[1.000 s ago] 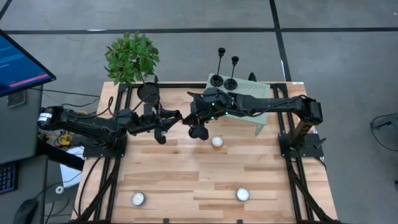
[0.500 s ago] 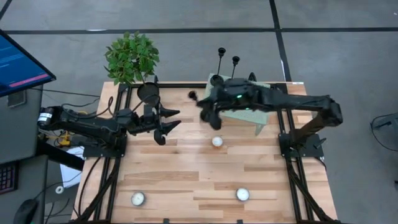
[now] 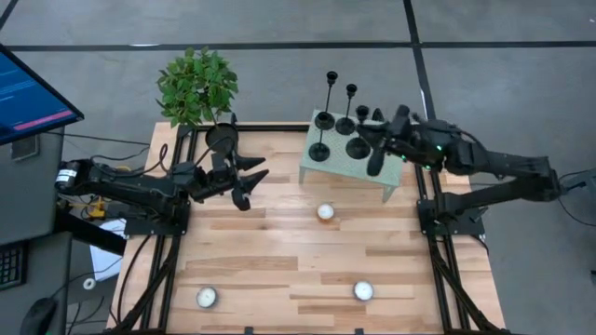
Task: Pick & Place candle stick holders
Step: Put the candle holder on the shelf aligned with the other candle holder to the right
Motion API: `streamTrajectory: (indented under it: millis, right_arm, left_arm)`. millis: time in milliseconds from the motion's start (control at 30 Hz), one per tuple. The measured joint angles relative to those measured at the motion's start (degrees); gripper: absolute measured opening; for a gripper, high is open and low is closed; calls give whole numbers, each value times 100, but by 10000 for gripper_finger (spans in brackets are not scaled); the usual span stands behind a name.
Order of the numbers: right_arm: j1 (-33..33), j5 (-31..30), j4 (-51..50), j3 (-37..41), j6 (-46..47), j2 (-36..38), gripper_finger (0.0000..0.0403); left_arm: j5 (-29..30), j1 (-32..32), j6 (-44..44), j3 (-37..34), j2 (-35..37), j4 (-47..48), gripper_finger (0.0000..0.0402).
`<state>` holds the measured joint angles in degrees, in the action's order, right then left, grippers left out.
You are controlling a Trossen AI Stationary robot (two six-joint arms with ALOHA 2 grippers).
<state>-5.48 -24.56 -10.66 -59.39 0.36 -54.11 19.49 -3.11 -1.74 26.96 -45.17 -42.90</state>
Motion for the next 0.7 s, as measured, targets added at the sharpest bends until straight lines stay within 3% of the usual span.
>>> streamTrajectory:
  millis: [133,333,700]
  right_arm:
    - [-215,39,990,1136,11,545,0]
    - [-467,187,2508,2393,-29,734,0]
    - [-847,663,3019,2690,-11,92,0]
  left_arm:
    - [2,62,-17,0,0,-1,170]
    - [2,60,-148,0,0,-1,160]
    - [21,60,-214,-2,-2,-1,147]
